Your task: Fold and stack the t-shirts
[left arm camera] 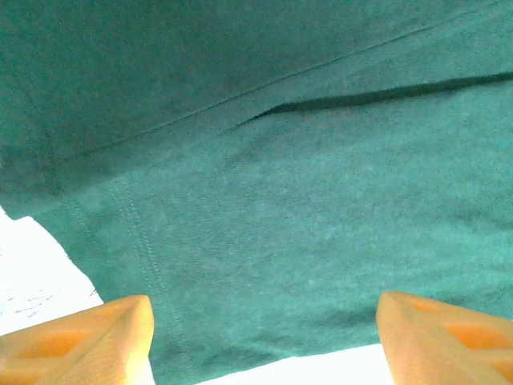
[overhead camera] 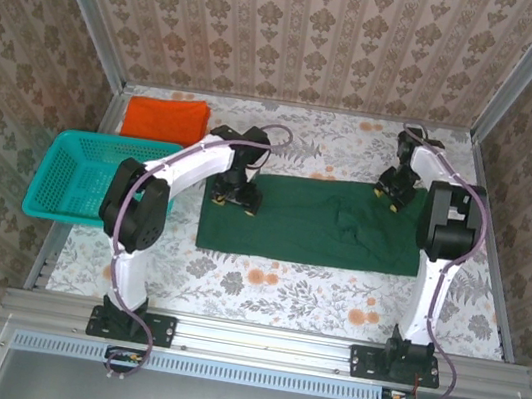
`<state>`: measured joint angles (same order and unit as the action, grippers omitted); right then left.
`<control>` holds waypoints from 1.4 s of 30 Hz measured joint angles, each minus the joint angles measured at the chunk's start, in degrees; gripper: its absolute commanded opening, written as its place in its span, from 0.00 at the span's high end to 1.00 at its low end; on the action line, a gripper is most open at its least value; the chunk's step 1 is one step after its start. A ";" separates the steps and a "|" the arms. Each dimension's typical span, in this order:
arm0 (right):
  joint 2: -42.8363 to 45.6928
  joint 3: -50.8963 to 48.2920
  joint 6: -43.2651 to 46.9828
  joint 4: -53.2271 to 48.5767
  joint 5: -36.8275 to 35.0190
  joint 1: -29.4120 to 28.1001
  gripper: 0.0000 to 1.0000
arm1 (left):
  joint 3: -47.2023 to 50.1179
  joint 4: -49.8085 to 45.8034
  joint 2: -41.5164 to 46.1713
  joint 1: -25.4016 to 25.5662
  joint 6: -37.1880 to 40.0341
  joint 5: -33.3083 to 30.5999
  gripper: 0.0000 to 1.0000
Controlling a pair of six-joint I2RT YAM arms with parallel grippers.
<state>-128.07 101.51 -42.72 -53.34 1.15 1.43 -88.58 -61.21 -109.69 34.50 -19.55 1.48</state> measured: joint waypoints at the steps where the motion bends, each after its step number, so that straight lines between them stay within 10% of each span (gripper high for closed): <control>1: -1.38 2.43 -0.28 -0.52 -0.07 -0.68 0.50 | 0.35 -0.15 0.70 -0.04 0.17 -0.11 0.26; 17: -40.72 74.53 -1.27 -11.43 2.25 -12.68 0.33 | 7.69 -0.68 7.02 2.75 4.85 2.14 0.27; 26: -37.51 75.84 -0.70 -14.84 3.39 -14.45 0.25 | 7.85 -0.26 1.49 6.10 7.10 6.45 0.29; 42: -3.32 64.81 8.35 -37.35 -12.31 -12.96 0.23 | 4.31 0.00 -8.50 12.28 6.58 14.64 0.31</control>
<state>-131.39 166.32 -34.37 -90.70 -11.16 -11.53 -84.27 -61.21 -118.19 46.78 -12.97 16.12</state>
